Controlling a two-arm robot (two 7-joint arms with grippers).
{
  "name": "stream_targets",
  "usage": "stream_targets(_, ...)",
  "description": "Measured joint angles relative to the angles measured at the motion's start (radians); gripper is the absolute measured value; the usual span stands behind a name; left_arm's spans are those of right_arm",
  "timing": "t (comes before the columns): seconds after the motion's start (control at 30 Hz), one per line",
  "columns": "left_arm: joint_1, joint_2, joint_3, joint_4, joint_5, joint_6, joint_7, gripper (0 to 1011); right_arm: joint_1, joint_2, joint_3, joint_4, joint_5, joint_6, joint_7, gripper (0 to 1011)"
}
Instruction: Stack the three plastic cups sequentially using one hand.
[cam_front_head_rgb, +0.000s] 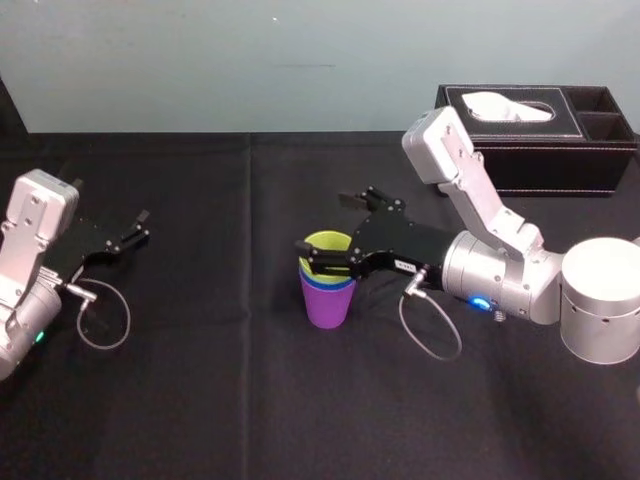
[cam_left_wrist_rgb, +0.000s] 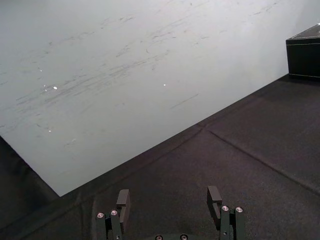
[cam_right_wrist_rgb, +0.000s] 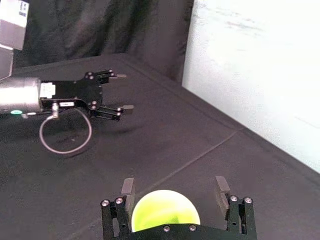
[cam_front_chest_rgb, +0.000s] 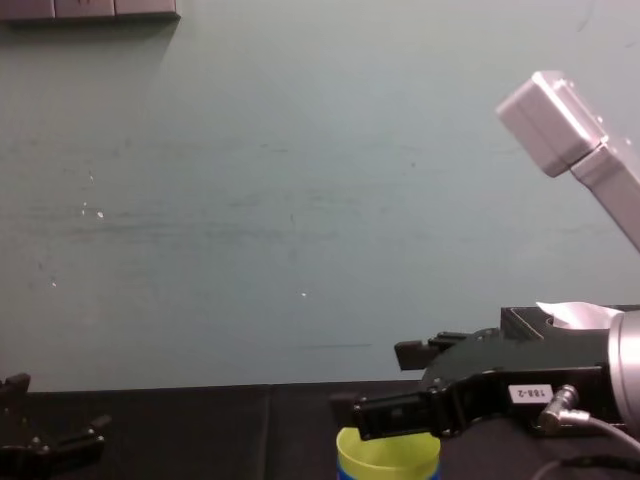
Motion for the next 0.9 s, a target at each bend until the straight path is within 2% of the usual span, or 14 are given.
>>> stream_targets(0.3,0.000,0.000,0.000,0.000,0.000,0.000,0.000,1011,-0.054,0.010,0.056,-0.042,-0.011,-0.015,-0.060,1002)
stream_targets(0.47,0.000,0.000,0.000,0.000,0.000,0.000,0.000,1011,-0.101,0.021,0.111,-0.056,-0.010,-0.025,-0.094,1002)
stream_targets(0.7,0.000,0.000,0.000,0.000,0.000,0.000,0.000,1011,-0.158,0.037,0.185,-0.058,0.002,-0.029,-0.124,1002)
stream_targets(0.9,0.000,0.000,0.000,0.000,0.000,0.000,0.000,1011,-0.199,0.044,0.224,-0.046,0.003,-0.033,-0.136,1002)
